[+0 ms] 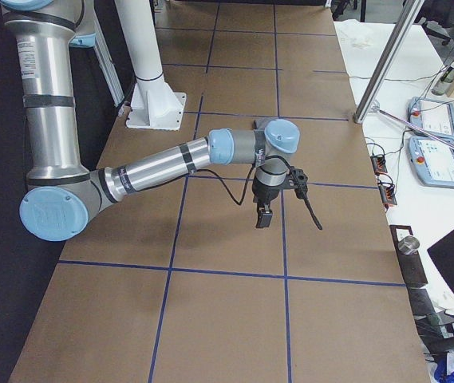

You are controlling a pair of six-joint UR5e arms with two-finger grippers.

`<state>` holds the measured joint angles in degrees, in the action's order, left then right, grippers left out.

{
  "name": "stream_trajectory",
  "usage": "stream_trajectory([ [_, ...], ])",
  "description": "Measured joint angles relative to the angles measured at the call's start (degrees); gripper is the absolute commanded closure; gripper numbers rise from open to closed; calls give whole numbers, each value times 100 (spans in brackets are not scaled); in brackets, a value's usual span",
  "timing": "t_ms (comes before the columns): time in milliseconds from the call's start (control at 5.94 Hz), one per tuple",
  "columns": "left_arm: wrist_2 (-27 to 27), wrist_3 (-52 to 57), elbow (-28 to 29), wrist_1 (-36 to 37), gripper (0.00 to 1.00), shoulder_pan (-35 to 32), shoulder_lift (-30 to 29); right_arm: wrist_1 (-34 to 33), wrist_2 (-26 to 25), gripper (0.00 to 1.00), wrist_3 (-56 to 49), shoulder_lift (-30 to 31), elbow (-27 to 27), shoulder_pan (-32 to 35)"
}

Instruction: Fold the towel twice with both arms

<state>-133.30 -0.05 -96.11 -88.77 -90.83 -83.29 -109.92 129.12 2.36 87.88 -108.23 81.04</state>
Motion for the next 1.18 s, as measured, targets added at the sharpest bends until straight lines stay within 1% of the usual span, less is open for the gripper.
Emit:
stream_trajectory([
  [337, -3, -102, 2, 44, 0, 166, -94, 35, -1, 0, 1, 156, 13, 0],
  [842, 3, -109, 2, 53, 0, 196, -151, 172, -2, 0, 199, 606, 96, 3],
  [1011, 5, -109, 4, 53, 0, 200, -164, 349, -29, 0, 289, 761, 183, 33],
  [1179, 8, -107, 4, 53, 0, 203, -171, 903, -102, 0, 297, 931, 426, 103],
])
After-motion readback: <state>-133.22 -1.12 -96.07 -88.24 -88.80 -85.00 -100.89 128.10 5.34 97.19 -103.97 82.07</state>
